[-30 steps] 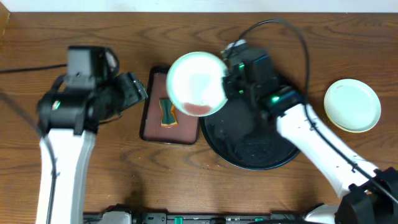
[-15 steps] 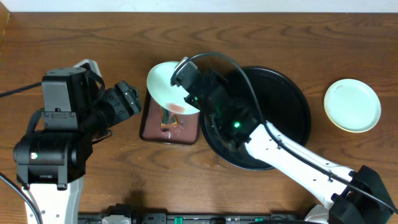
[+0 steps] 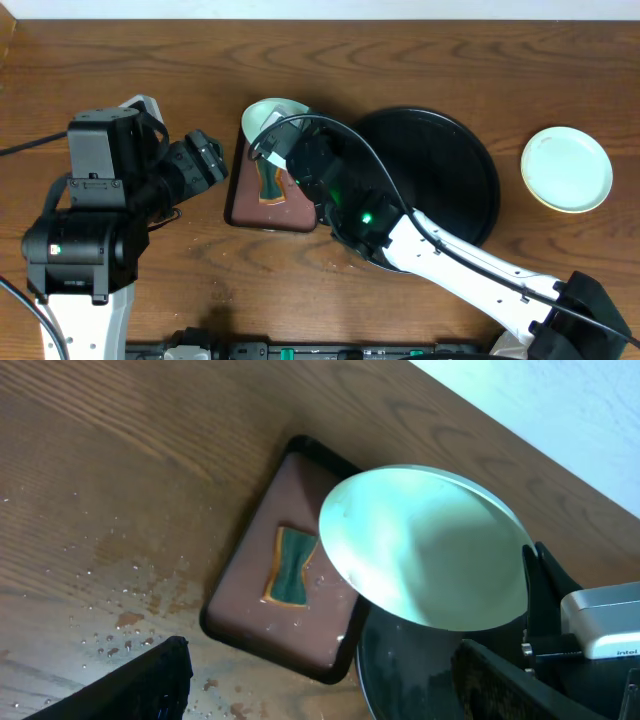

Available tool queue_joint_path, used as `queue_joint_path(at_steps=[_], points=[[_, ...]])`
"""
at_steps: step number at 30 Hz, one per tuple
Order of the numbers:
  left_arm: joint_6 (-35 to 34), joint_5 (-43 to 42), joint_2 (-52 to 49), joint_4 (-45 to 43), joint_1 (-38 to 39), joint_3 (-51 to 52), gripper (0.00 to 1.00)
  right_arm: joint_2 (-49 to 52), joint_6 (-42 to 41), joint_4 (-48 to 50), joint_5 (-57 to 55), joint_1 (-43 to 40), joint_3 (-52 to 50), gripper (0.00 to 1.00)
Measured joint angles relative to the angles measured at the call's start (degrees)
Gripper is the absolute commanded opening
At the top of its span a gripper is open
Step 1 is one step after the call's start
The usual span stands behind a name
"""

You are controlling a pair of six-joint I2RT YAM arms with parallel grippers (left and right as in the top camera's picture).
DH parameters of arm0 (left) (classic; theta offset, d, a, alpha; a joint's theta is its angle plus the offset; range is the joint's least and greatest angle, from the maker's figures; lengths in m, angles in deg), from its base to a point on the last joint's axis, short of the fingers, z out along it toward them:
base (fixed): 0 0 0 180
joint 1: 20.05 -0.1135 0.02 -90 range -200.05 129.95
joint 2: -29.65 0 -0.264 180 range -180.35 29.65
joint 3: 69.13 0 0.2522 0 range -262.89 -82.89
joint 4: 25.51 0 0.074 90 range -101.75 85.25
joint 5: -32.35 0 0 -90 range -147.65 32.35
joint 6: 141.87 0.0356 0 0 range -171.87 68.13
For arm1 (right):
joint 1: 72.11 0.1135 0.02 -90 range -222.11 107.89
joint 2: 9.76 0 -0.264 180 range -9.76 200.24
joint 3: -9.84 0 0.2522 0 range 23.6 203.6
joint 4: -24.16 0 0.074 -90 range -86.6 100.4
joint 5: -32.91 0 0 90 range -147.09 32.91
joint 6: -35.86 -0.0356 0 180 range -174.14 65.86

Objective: Clean dirty plates on tray and stack at the side
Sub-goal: 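Hold the white plate tilted above the black tray with the right gripper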

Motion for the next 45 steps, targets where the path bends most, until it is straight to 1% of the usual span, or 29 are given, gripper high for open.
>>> queue_joint_path(at_steps=[45], points=[[0.00, 0.00, 0.00, 0.00, 0.00, 0.00, 0.84, 0.00, 1.49, 1.81, -3.28, 0.68, 0.00, 0.01]])
